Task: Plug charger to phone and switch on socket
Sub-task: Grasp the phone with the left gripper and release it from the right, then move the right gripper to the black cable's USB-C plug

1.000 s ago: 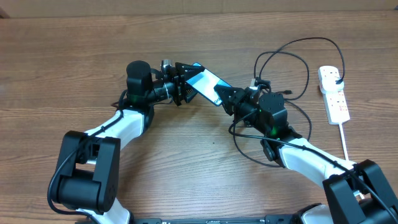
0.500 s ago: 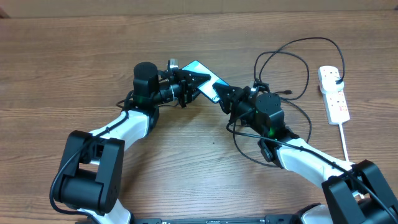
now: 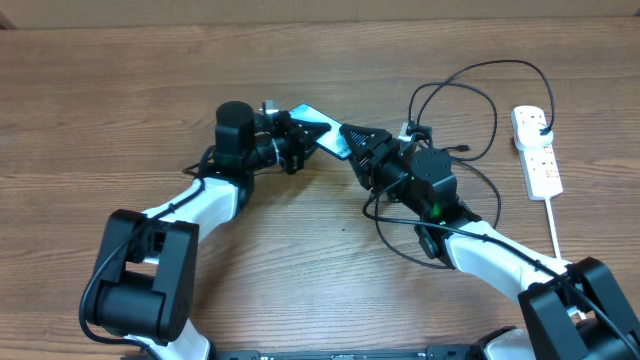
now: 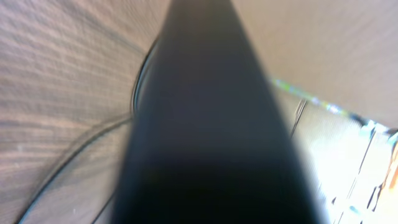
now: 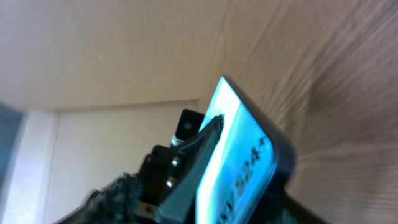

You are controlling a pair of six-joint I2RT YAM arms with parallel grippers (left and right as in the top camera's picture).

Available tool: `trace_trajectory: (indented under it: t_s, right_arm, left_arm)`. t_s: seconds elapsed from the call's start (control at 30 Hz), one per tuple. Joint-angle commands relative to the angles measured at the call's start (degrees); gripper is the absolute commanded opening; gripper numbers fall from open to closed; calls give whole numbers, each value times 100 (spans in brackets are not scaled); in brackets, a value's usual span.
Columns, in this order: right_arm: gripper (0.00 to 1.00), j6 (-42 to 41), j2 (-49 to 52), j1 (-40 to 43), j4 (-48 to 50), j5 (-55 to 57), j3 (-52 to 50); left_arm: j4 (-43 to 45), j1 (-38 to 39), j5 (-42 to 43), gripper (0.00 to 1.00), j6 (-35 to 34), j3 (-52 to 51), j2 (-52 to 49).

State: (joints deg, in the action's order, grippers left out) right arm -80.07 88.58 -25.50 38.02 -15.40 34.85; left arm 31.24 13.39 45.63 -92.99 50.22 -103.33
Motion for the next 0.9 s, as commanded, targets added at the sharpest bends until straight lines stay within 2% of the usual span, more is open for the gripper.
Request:
trace_trajectory:
  t_s: [0.0,0.07,0.13,0.17,0.27,0.37,0.47,0.53,0.57,0.63,0.7,0.73,0.77,0.8,0.87]
  right_arm:
    - [69,1329,-26,271,35,315,90]
    - [76,1663,-24,490,-7,341,90]
    - [95,1718,-26,721,-208,341,90]
    - [100,1718,-26,892,-420,341,90]
    - [100,1716,-26,1051,-852,337,90]
    - [100,1718,-26,1051,-1362,343,90]
    - [100,1775,-26,1054,-1716,848,90]
    - [92,2225,-26,1051,-1596,756,90]
    - [87,2448,-44,1058,-1545,748,103]
    - [86,2402,-48,1150,-1836,695,267]
    - [79,2253,-48,1329,-2955,590,811]
    - [72,2341,-48,1419,-3797,643,1279]
    - [69,2339,-48,1456,-4229,758,1537]
    - [63,2339,-46,1499,-4806,1027,1899]
    - [62,2341,39,1563,-6076,2090,2804]
  left_arm:
    - [46,-540,-299,4,20,52,-28]
    - [48,-662,-529,4,-160,98,-28]
    - [22,-662,-730,4,-170,251,-31]
    - [-46,-662,-756,4,-164,431,-46]
    - [-466,-662,-741,4,76,1071,-229]
    - [-640,-662,-323,4,85,1744,-645]
    - [-645,-662,726,4,-48,2625,-1349]
    - [-645,-662,1377,4,-118,3008,-1716]
    - [-640,-662,2090,4,-223,3259,-2052]
    - [-660,-662,2643,5,-214,3285,-2253]
    - [-658,-662,3117,4,20,3276,-2350]
    - [-658,-662,3206,4,223,3276,-2354]
    - [-656,-662,3206,4,358,3276,-2354]
    - [-656,-662,3189,5,439,3276,-2354]
    - [-658,-660,3110,8,455,3276,-2354]
